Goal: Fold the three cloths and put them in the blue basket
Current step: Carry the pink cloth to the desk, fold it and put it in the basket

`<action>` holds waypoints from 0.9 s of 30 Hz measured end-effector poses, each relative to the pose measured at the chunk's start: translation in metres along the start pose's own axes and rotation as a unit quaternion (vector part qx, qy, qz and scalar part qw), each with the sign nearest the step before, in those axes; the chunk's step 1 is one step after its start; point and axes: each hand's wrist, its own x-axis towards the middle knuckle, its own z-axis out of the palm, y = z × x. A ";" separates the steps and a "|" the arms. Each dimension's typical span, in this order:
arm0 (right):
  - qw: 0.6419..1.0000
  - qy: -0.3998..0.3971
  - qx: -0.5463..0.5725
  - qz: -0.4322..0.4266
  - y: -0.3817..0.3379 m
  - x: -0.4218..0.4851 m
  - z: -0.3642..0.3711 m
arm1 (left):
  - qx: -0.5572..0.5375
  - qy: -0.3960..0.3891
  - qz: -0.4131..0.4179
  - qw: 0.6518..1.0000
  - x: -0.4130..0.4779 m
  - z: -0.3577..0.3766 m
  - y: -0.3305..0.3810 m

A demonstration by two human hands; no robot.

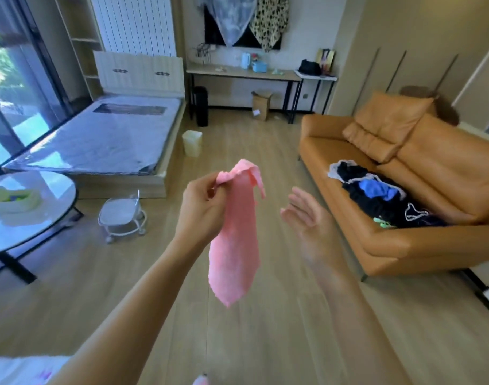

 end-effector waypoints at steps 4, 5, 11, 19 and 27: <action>1.000 -0.013 -0.020 0.002 -0.001 0.073 0.034 | -0.028 -0.010 -0.006 1.000 0.068 -0.020 -0.022; 1.000 -0.015 -0.024 -0.001 -0.004 0.098 0.044 | -0.031 -0.010 -0.001 0.999 0.093 -0.024 -0.026; 1.000 -0.015 -0.011 -0.018 -0.031 0.217 0.091 | -0.030 0.006 0.023 0.999 0.217 -0.032 -0.039; 0.999 -0.012 0.005 -0.039 -0.020 0.381 0.135 | -0.076 0.053 0.008 0.996 0.368 -0.007 -0.082; 0.997 -0.011 -0.027 -0.069 -0.007 0.569 0.139 | -0.053 0.062 0.028 0.996 0.527 0.046 -0.119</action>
